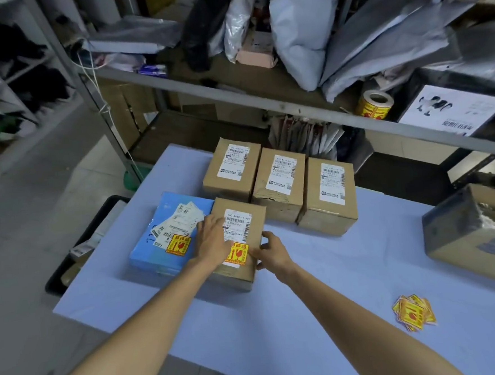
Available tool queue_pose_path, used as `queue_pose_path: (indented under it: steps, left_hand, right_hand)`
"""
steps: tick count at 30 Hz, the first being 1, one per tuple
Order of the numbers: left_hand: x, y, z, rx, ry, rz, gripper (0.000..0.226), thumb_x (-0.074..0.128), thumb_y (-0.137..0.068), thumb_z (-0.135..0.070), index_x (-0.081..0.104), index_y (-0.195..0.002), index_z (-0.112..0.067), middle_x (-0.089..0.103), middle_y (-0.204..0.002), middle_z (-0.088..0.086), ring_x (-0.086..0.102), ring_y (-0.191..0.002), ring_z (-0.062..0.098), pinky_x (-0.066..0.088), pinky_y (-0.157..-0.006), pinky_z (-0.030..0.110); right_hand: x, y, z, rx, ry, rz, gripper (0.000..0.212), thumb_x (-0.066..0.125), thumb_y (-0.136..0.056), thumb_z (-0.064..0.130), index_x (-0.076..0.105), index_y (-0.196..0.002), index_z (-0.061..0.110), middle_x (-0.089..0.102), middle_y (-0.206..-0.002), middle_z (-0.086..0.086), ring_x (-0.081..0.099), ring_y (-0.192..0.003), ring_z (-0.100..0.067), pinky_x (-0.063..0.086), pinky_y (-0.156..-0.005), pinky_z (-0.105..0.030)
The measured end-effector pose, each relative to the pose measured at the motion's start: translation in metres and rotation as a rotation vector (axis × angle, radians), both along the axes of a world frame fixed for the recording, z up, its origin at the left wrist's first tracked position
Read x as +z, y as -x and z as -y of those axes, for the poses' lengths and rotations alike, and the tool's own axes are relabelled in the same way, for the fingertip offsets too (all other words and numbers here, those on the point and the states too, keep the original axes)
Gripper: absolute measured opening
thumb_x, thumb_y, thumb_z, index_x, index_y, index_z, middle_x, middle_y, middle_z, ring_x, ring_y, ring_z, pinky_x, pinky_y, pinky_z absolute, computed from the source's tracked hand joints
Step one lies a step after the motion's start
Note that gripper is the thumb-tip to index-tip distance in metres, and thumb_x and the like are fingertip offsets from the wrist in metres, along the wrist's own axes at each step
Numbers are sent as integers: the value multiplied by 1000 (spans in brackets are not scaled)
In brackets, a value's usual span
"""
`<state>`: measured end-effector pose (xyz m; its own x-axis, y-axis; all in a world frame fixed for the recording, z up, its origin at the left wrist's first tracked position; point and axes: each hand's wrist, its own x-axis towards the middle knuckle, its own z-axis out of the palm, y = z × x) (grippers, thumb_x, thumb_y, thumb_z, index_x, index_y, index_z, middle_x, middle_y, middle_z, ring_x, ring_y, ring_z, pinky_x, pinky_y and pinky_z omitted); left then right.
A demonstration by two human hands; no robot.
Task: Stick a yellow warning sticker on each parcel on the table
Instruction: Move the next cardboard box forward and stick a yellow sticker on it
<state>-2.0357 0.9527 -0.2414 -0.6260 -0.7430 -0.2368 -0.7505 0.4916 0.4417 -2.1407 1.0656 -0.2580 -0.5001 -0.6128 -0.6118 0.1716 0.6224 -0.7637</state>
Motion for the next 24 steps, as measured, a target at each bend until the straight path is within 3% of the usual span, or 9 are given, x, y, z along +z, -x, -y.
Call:
queue_pose_path:
  steps: [5, 8, 12, 16, 24]
  left_hand:
    - [6, 31, -20, -61, -18, -96, 60, 63, -85, -6, 42, -140, -16, 37, -144, 2, 34, -132, 23, 36, -106, 33]
    - [14, 61, -34, -136, -58, -112, 56, 59, -86, -5, 43, -139, -16, 39, -141, 1, 41, -128, 23, 39, -102, 34]
    - [24, 105, -45, -262, 3, -60, 53, 57, -84, -4, 47, -135, -16, 46, -133, 4, 43, -125, 27, 41, -99, 36]
    - [32, 149, -62, -417, 99, -1, 44, 56, -84, -5, 51, -127, -10, 47, -128, 9, 43, -122, 29, 42, -99, 39]
    - [27, 225, -74, -379, 99, 55, 42, 51, -88, -3, 49, -130, -7, 47, -126, 14, 44, -119, 30, 39, -100, 39]
  right_hand:
    - [9, 18, -12, 33, -66, -142, 68, 65, -91, 22, 30, -147, 8, 50, -138, -18, 54, -120, -31, 48, -99, -41]
    - [25, 47, -28, 22, -78, -261, 60, 62, -92, 22, 37, -144, 6, 53, -134, -16, 54, -120, -31, 46, -94, -36]
    - [43, 97, -54, 3, -133, -411, 47, 64, -87, 14, 49, -129, -1, 62, -118, -19, 59, -110, -33, 49, -95, -43]
    - [52, 146, -83, 8, -224, -544, 39, 62, -87, 16, 53, -122, 2, 61, -118, -17, 56, -108, -31, 46, -85, -35]
    - [40, 219, -93, 41, -293, -628, 34, 56, -92, 22, 53, -119, 3, 60, -121, -16, 57, -108, -33, 45, -79, -35]
